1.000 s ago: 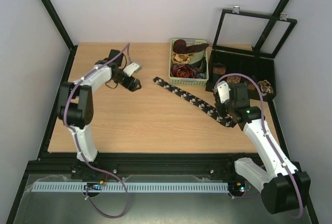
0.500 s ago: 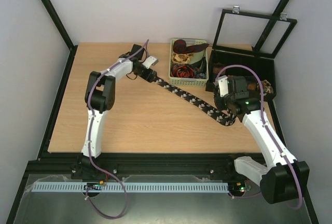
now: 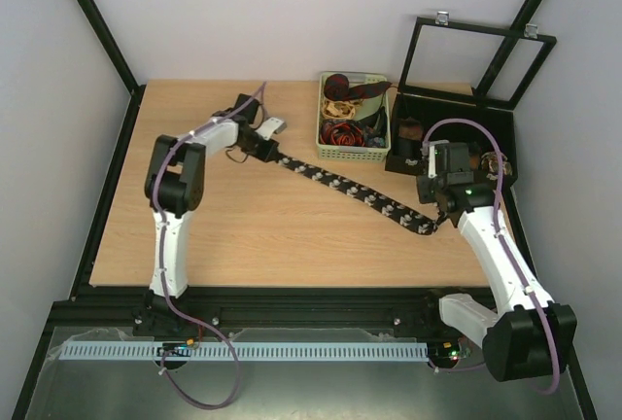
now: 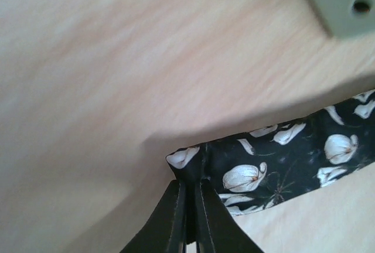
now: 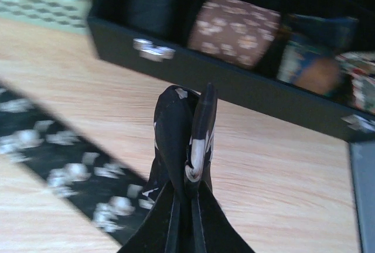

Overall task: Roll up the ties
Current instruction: Flatten out the tie at the center of the board.

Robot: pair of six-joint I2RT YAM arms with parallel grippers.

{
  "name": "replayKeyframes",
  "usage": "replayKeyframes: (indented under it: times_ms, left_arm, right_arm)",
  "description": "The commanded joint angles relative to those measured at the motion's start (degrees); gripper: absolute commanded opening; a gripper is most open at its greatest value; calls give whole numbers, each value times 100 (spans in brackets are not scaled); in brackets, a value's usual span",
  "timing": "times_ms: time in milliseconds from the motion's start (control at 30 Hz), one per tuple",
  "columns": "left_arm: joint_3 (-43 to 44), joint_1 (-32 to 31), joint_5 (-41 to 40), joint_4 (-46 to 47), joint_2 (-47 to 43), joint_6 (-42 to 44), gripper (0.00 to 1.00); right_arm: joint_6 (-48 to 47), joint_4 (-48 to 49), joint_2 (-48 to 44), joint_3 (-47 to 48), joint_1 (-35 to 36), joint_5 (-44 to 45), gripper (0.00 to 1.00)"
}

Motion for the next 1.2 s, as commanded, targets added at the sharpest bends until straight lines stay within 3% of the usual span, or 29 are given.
replayKeyframes:
  times_ms: [0, 133, 367, 467, 600, 767, 867, 933, 1033, 1100, 1167]
  left_arm:
    - [-938, 918, 519, -293, -937, -844, 2]
    - [-1842, 1861, 717, -487, -1707, -1448, 2]
    - [-2653, 2829, -680, -1050, -2516, -2724, 2]
    - [-2602, 3049, -1273, -1717, -2513, -2820, 2]
    - [-2711, 3215, -1878, -2079, -2348, -2762, 2]
    - [-2559, 3299, -1803, -2156, -2177, -2711, 2]
    - [-2816, 3136, -1107, -2055, -2206, -2341, 3]
    - [-2980, 2995, -894, -2032, -2231, -2066, 17]
    - [-2843, 2997, -1028, -2256, -2206, -1662, 49]
    - [-2740, 3196, -1155, -2378, -2162, -1475, 68]
    - [-2609, 3475, -1382, -2489, -2092, -1332, 76]
  right_arm:
    - [486, -323, -119, 206, -489, 1098, 1]
    - [924, -343, -97, 253, -906, 2188, 1]
    - [1604, -978, 535, 534, -1620, 2539, 1]
    - [1761, -1495, 914, 717, -1801, 2615, 1]
    - [2019, -1596, 1575, 704, -1863, 3382, 1]
    - [1414, -1348, 2133, 665, -1880, 2529, 4]
    - [952, -870, 2051, 563, -1888, 1102, 19]
    - [719, -794, 2077, 523, -1888, 336, 41]
    - [250, -978, 2207, 509, -1908, 373, 71]
    - [-369, -1043, 2133, 511, -2056, 52, 80]
    - [-1151, -1195, 2051, 593, -2073, -527, 86]
